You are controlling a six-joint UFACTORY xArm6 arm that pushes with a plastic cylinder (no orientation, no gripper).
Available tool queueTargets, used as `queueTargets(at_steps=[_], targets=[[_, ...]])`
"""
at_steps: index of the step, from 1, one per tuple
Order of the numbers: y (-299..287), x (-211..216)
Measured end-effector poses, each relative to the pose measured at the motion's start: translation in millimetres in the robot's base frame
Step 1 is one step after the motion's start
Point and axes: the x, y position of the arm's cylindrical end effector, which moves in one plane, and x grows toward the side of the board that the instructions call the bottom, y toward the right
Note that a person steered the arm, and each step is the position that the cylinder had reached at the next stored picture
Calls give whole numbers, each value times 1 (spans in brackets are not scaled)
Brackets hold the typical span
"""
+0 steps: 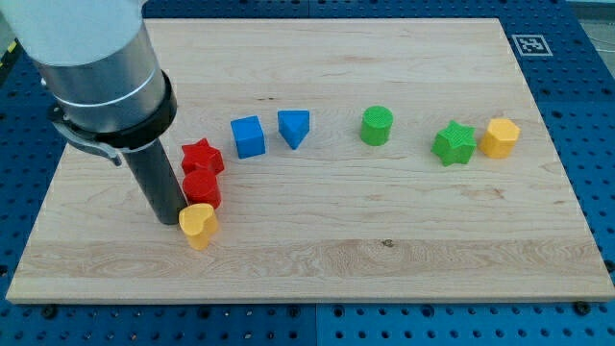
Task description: Push the red circle to the right of the board
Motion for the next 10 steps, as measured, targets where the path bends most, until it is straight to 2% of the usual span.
queueTargets(at_steps=[1, 2, 4, 6, 10], targets=[[8, 20], [8, 20], [-22, -25], [-32, -37], [67, -15]])
